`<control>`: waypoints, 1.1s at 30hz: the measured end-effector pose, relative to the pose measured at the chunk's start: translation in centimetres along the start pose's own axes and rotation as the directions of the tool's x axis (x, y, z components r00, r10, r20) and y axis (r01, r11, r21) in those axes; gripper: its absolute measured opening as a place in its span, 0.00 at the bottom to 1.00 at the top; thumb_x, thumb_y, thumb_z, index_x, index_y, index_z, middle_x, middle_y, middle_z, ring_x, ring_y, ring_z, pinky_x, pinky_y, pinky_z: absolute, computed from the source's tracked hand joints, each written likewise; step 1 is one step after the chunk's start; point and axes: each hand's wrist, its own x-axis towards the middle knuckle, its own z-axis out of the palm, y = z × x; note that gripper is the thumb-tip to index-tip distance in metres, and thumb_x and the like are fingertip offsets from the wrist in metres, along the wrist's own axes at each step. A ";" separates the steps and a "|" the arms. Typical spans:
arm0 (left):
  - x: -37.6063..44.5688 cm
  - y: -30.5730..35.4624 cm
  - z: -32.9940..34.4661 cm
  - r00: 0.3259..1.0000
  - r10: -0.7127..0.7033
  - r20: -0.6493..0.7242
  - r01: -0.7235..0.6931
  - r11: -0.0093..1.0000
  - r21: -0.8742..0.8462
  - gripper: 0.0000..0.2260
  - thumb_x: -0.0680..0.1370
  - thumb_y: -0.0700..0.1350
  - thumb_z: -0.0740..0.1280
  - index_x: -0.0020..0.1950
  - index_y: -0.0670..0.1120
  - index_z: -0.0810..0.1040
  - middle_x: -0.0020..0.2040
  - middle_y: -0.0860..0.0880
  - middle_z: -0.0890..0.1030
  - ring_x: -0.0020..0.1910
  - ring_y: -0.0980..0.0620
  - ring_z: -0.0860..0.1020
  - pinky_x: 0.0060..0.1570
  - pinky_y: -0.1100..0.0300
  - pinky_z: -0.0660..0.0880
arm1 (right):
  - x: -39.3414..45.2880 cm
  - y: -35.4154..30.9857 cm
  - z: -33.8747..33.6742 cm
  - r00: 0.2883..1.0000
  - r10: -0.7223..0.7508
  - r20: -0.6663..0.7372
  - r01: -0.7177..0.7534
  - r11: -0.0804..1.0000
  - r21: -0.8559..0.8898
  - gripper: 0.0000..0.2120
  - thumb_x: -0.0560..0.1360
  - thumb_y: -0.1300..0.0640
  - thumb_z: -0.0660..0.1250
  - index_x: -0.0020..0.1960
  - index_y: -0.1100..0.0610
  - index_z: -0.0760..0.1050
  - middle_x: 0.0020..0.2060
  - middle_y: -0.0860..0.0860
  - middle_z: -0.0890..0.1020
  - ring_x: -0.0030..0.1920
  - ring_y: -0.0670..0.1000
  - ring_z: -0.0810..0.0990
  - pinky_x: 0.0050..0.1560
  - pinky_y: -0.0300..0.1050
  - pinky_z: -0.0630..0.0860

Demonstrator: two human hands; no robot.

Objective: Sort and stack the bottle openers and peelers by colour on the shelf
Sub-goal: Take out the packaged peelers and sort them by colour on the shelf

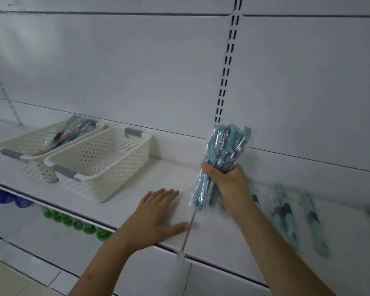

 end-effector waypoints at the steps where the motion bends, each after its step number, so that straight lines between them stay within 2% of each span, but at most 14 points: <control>1: 0.2 0.4 0.4 0.995 0.020 -0.097 -0.025 0.998 -0.050 0.41 0.70 0.78 0.52 0.77 0.56 0.64 0.76 0.58 0.65 0.74 0.58 0.62 0.74 0.61 0.55 | -0.1 -1.1 -1.5 1.000 0.002 -0.020 -0.002 1.000 0.018 0.12 0.66 0.60 0.79 0.47 0.59 0.82 0.39 0.52 0.85 0.41 0.53 0.84 0.45 0.49 0.82; 3: 1.2 2.0 1.5 0.950 0.066 -0.304 -0.118 0.981 -0.154 0.25 0.76 0.67 0.58 0.66 0.55 0.75 0.64 0.60 0.74 0.63 0.58 0.73 0.65 0.60 0.68 | -0.7 -3.0 -5.0 0.997 -0.029 -0.073 0.028 1.000 -0.011 0.09 0.68 0.60 0.77 0.47 0.58 0.81 0.37 0.51 0.84 0.39 0.51 0.83 0.44 0.46 0.82; 4: 1.9 3.4 2.0 0.919 0.097 -0.382 -0.178 0.967 -0.184 0.19 0.78 0.62 0.59 0.62 0.54 0.77 0.59 0.61 0.75 0.59 0.58 0.75 0.60 0.60 0.71 | -1.1 -3.8 -6.8 0.993 -0.049 -0.107 0.045 0.998 -0.040 0.08 0.69 0.60 0.77 0.46 0.59 0.81 0.36 0.51 0.83 0.38 0.50 0.82 0.43 0.44 0.81; 6: 3.4 7.3 3.2 0.877 0.178 -0.446 -0.291 0.936 -0.198 0.13 0.78 0.55 0.60 0.58 0.53 0.79 0.55 0.60 0.76 0.55 0.58 0.75 0.56 0.60 0.71 | -2.5 -5.1 -10.4 0.980 -0.068 -0.189 0.051 0.994 -0.093 0.08 0.69 0.60 0.77 0.46 0.59 0.81 0.35 0.51 0.83 0.37 0.49 0.81 0.42 0.44 0.80; 11: 6.3 18.1 7.5 0.807 0.488 -0.331 -0.560 0.811 -0.169 0.12 0.79 0.52 0.60 0.56 0.52 0.80 0.52 0.58 0.78 0.53 0.57 0.75 0.53 0.60 0.71 | -6.7 -7.0 -19.7 0.894 -0.055 -0.445 -0.045 0.976 -0.211 0.13 0.68 0.57 0.78 0.49 0.60 0.81 0.39 0.55 0.84 0.38 0.51 0.82 0.46 0.49 0.82; 15: 8.1 24.1 11.1 0.761 0.611 -0.217 -0.644 0.750 -0.147 0.13 0.78 0.54 0.59 0.56 0.53 0.80 0.52 0.57 0.78 0.52 0.55 0.77 0.50 0.58 0.74 | -9.9 -7.8 -26.2 0.816 0.021 -0.577 -0.183 0.957 -0.224 0.13 0.67 0.55 0.79 0.48 0.58 0.82 0.39 0.53 0.85 0.40 0.51 0.84 0.44 0.45 0.82; 18: 9.3 26.2 13.8 0.773 0.622 -0.123 -0.629 0.777 -0.024 0.18 0.77 0.58 0.58 0.60 0.54 0.79 0.57 0.56 0.79 0.57 0.53 0.78 0.53 0.56 0.73 | -11.0 -8.2 -29.3 0.810 0.098 -0.579 -0.269 0.938 -0.217 0.16 0.67 0.54 0.79 0.52 0.56 0.80 0.42 0.52 0.86 0.42 0.50 0.85 0.46 0.45 0.82; 20: 9.9 26.4 15.4 0.816 0.577 -0.015 -0.572 0.812 0.112 0.23 0.76 0.63 0.57 0.65 0.56 0.78 0.65 0.53 0.79 0.64 0.46 0.77 0.62 0.46 0.73 | -11.0 -8.1 -30.6 0.817 0.153 -0.556 -0.329 0.915 -0.231 0.14 0.68 0.54 0.78 0.50 0.55 0.80 0.43 0.52 0.86 0.43 0.50 0.85 0.47 0.45 0.82; 22: 10.4 25.8 16.4 0.863 0.505 0.037 -0.499 0.837 0.223 0.25 0.76 0.67 0.55 0.66 0.57 0.78 0.66 0.52 0.79 0.65 0.42 0.77 0.64 0.38 0.71 | -10.3 -7.9 -31.1 0.828 0.203 -0.523 -0.372 0.897 -0.239 0.10 0.69 0.54 0.78 0.47 0.55 0.81 0.41 0.52 0.86 0.42 0.51 0.85 0.44 0.43 0.82; 27: 11.0 23.1 15.3 0.903 0.429 -0.001 -0.413 0.869 0.273 0.23 0.77 0.60 0.54 0.63 0.53 0.81 0.63 0.53 0.81 0.62 0.45 0.80 0.61 0.43 0.73 | -6.8 -6.2 -30.8 0.838 0.286 -0.464 -0.439 0.859 -0.264 0.13 0.66 0.53 0.79 0.46 0.57 0.81 0.42 0.55 0.86 0.43 0.53 0.86 0.47 0.48 0.83; 29: 11.0 22.4 14.8 0.912 0.410 0.004 -0.397 0.881 0.259 0.23 0.77 0.60 0.54 0.64 0.54 0.80 0.65 0.54 0.80 0.63 0.47 0.79 0.63 0.45 0.72 | -5.3 -5.2 -30.6 0.862 0.252 -0.440 -0.444 0.793 -0.417 0.23 0.62 0.49 0.79 0.52 0.58 0.80 0.46 0.54 0.85 0.46 0.53 0.85 0.51 0.51 0.82; 30: 11.0 22.3 14.6 0.914 0.405 0.006 -0.393 0.884 0.255 0.23 0.77 0.60 0.54 0.65 0.54 0.80 0.65 0.54 0.80 0.64 0.47 0.78 0.64 0.45 0.72 | -4.7 -4.8 -30.5 0.872 0.242 -0.426 -0.457 0.715 -0.529 0.31 0.61 0.45 0.79 0.59 0.58 0.76 0.51 0.54 0.83 0.51 0.54 0.83 0.55 0.53 0.80; 32: 10.8 22.4 14.4 0.919 0.395 0.010 -0.384 0.888 0.252 0.23 0.77 0.60 0.54 0.65 0.55 0.79 0.66 0.55 0.79 0.65 0.48 0.77 0.65 0.47 0.70 | -4.3 -3.9 -30.1 0.881 0.266 -0.391 -0.473 0.537 -0.699 0.48 0.66 0.41 0.76 0.76 0.59 0.57 0.69 0.57 0.71 0.67 0.58 0.72 0.68 0.55 0.71; 33: 10.7 22.5 14.3 0.921 0.388 0.008 -0.378 0.892 0.249 0.23 0.77 0.60 0.54 0.65 0.55 0.79 0.66 0.56 0.79 0.65 0.48 0.77 0.66 0.48 0.69 | -4.4 -3.6 -30.0 0.885 0.265 -0.382 -0.465 0.466 -0.753 0.52 0.69 0.38 0.72 0.79 0.58 0.46 0.75 0.59 0.62 0.74 0.60 0.64 0.72 0.56 0.64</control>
